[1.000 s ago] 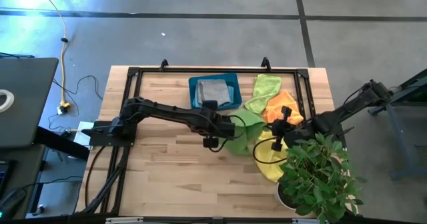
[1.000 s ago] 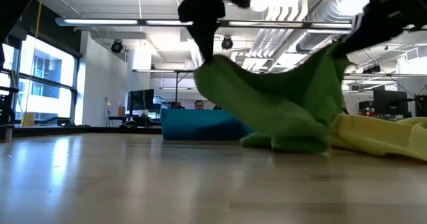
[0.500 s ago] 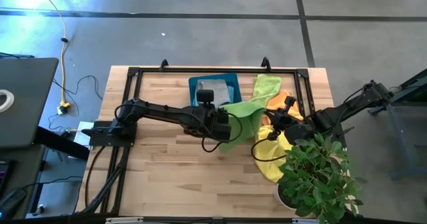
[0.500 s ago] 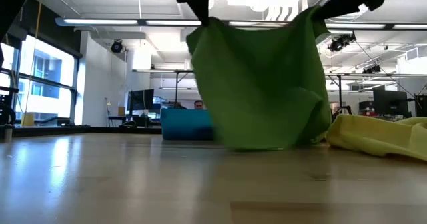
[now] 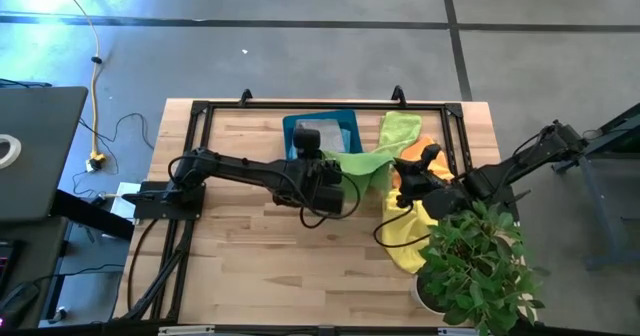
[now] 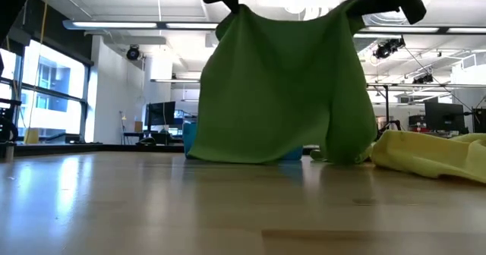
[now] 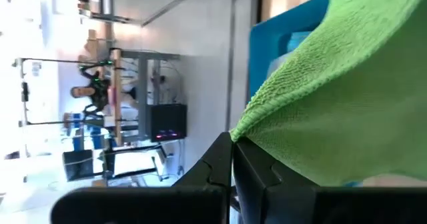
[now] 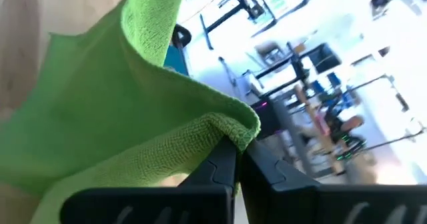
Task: Fold microfiber towels
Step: Fold the bottom left green microfiber cloth
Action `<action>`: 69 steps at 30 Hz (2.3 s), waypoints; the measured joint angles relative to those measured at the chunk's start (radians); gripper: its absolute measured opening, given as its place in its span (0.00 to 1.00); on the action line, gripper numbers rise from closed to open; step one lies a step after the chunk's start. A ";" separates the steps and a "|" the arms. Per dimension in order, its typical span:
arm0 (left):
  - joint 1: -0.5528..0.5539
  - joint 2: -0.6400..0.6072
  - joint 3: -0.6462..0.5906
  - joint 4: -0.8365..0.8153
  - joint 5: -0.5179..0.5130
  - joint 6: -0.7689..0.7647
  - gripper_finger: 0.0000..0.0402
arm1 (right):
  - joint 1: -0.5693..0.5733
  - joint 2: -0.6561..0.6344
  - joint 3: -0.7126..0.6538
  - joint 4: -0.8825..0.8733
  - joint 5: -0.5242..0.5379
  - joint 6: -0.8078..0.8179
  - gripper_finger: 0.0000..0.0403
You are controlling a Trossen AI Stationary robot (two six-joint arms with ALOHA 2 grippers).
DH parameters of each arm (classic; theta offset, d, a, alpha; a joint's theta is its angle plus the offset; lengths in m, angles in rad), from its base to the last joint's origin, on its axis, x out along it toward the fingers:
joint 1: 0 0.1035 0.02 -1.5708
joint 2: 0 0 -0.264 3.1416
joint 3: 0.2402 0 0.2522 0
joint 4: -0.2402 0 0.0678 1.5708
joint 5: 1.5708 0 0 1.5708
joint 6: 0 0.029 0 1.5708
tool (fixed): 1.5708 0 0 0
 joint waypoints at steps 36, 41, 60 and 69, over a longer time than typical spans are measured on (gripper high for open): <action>-0.196 -0.135 -0.518 0.381 0.658 -0.330 0.00 | -0.081 0.203 -0.021 0.019 -0.982 0.632 0.00; -0.264 -0.135 -0.605 0.526 0.746 -0.380 0.00 | -0.015 0.319 -0.022 0.043 -1.029 0.692 0.00; -0.383 -0.136 -0.645 0.712 1.009 -0.492 0.00 | 0.113 0.467 -0.022 0.268 -1.343 0.798 0.00; -0.377 -0.136 -0.645 0.719 1.226 -0.437 0.00 | 0.110 0.467 -0.022 0.298 -1.484 0.744 0.00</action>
